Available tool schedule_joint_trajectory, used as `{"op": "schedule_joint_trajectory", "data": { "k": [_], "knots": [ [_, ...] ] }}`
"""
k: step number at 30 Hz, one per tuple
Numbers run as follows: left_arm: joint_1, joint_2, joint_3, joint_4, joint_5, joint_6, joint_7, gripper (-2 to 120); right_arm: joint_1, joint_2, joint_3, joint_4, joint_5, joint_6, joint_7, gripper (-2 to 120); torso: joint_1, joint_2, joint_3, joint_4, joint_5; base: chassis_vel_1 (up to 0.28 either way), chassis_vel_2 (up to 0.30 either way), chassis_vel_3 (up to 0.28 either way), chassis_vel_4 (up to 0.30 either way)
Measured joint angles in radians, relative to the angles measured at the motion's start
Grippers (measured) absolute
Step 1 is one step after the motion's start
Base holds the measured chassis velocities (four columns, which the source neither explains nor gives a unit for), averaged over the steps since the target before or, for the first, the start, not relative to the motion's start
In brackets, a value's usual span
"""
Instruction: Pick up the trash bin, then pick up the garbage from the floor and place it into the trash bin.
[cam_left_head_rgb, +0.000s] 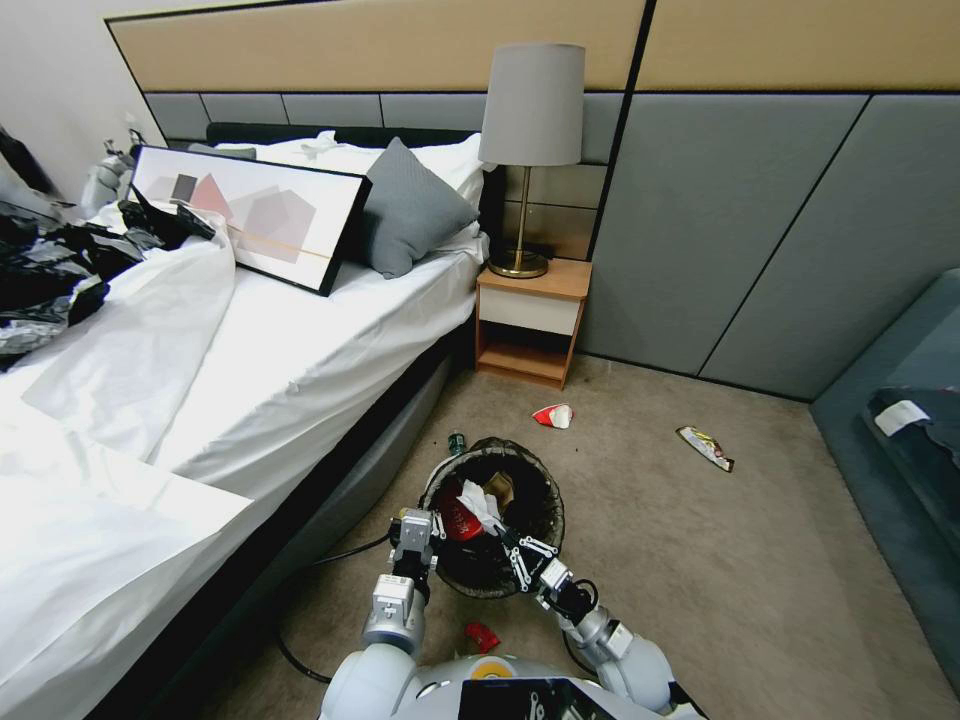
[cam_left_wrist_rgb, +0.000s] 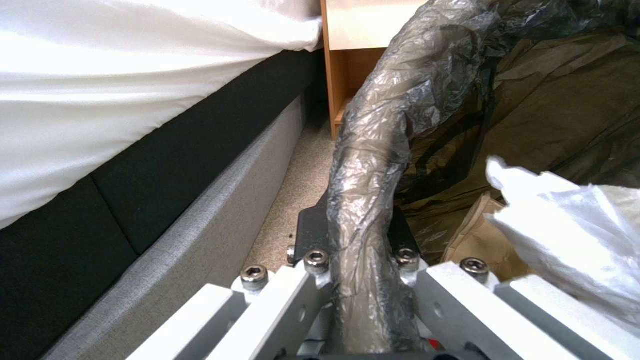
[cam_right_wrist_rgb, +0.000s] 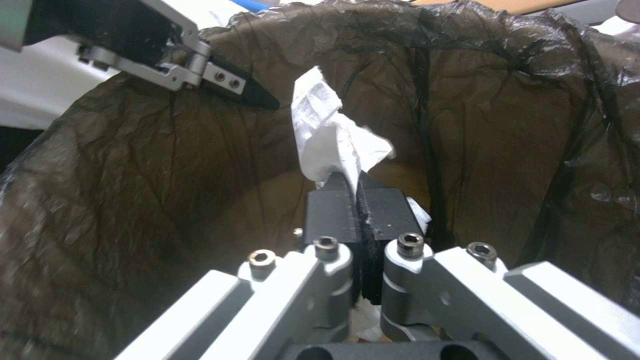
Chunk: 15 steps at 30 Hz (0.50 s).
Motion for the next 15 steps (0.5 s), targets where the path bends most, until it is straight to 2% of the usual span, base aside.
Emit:
{"op": "schedule_joint_trajectory", "data": {
  "k": [3,5,6,9,12,13,15],
  "knots": [
    [-0.002,0.001,-0.003,0.0,-0.001,0.001,0.0,0,-0.004,-0.004,0.013,0.007,0.005,0.003,-0.008,19,0.0,0.0,0.0,0.0,0.0,0.0,0.0,0.0,0.0],
    [-0.002,0.001,-0.003,0.0,-0.001,0.001,0.0,0,-0.005,-0.004,0.014,0.009,0.006,0.003,-0.008,22,0.0,0.0,0.0,0.0,0.0,0.0,0.0,0.0,0.0],
    [-0.003,0.001,-0.005,0.0,-0.002,0.001,0.0,0,-0.01,-0.008,0.019,0.015,0.009,0.003,-0.009,30,0.0,0.0,0.0,0.0,0.0,0.0,0.0,0.0,0.0],
    [-0.004,0.001,-0.005,0.0,-0.002,0.002,0.0,0,-0.014,-0.009,0.022,0.019,0.01,0.004,-0.01,36,0.0,0.0,0.0,0.0,0.0,0.0,0.0,0.0,0.0],
    [-0.005,-0.001,-0.003,0.001,-0.003,0.002,0.0,0,-0.021,-0.012,0.025,0.03,0.011,0.007,-0.013,54,0.0,0.0,0.0,0.0,0.0,0.0,0.0,0.0,0.0],
    [-0.005,-0.001,-0.003,0.001,-0.003,0.002,0.0,0,-0.021,-0.012,0.025,0.03,0.011,0.007,-0.013,54,0.0,0.0,0.0,0.0,0.0,0.0,0.0,0.0,0.0],
    [-0.002,-0.001,-0.002,0.001,-0.002,0.003,0.0,0,-0.027,-0.016,0.025,0.043,0.011,0.007,-0.014,64,0.0,0.0,0.0,0.0,0.0,0.0,0.0,0.0,0.0]
  ]
}}
